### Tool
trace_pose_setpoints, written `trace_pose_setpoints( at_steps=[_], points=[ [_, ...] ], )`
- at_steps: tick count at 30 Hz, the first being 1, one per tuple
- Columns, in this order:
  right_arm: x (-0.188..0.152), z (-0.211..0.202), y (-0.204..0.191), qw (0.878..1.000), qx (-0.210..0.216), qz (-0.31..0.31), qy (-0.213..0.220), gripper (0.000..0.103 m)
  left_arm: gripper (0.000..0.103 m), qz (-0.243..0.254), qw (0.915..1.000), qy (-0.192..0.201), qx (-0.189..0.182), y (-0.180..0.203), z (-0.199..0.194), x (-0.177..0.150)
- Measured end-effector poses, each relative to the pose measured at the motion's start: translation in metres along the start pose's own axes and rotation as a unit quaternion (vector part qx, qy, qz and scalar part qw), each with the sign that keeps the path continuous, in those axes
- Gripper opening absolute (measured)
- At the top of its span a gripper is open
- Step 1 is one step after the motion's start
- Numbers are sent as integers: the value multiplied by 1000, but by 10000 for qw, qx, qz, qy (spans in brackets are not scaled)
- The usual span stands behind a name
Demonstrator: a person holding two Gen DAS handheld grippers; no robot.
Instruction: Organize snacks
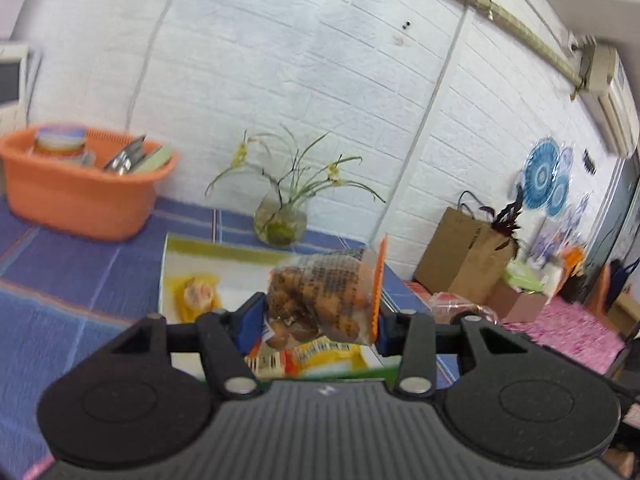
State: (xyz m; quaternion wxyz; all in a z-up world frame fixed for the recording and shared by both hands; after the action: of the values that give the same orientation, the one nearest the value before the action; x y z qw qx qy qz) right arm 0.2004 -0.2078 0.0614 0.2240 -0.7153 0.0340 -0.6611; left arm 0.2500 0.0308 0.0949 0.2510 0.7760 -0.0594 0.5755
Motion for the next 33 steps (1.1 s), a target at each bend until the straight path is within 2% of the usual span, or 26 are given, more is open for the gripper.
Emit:
trace_pose_setpoints(
  at_steps=[2, 5, 10, 12, 13, 16, 18, 20, 23, 26, 29, 33],
  points=[
    [6, 21, 2, 9997, -183, 103, -80, 98, 44, 83, 9998, 39, 172, 2, 21, 4],
    [2, 53, 12, 9982, -180, 401, -419, 98, 44, 54, 9991, 24, 427, -5, 47, -5],
    [-25, 82, 32, 9934, -515, 833, -603, 99, 44, 257, 9968, -444, 618, -22, 79, -29],
    [-30, 84, 34, 9941, -583, 683, -604, 101, 50, 325, 9960, -524, 648, -26, 88, -33],
    [-31, 83, 34, 9946, -642, 604, -553, 103, 60, 352, 9957, -537, 671, -27, 89, -35],
    [-32, 82, 34, 9949, -679, 413, -626, 103, 64, 469, 9952, -546, 664, -25, 86, -34],
    [-27, 79, 36, 9948, -634, 406, -679, 103, 68, 553, 9946, -515, 706, -23, 79, -30],
    [-20, 72, 36, 9944, -679, 424, -696, 103, 77, 632, 9945, -414, 722, -23, 65, -22],
    [-8, 62, 29, 9949, -634, 109, -780, 103, 77, 757, 9939, -214, 779, -25, 37, -10],
    [4, 50, 19, 9967, -495, -213, -602, 103, 77, 747, 9917, 78, 1047, -27, 8, 3],
    [13, 40, 9, 9978, -271, -426, -420, 103, 78, 547, 9913, 64, 1192, -36, -26, -13],
    [16, 33, -4, 9980, -45, -446, -437, 103, 78, 423, 9888, -183, 1422, -37, -63, -60]
  ],
)
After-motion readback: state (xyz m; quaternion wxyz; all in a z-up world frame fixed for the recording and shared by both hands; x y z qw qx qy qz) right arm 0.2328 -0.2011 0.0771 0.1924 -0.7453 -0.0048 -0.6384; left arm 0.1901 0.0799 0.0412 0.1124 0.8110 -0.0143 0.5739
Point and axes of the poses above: each gripper's, at about its wrist camera, not at the fingertips, and z roughly the way its jaws point, y to its right, x to its top, the point moved 2 cm from there along z, roughly the way its jaws point, and after that the axes turned 6 degrees about y, right-handed, at the moved point
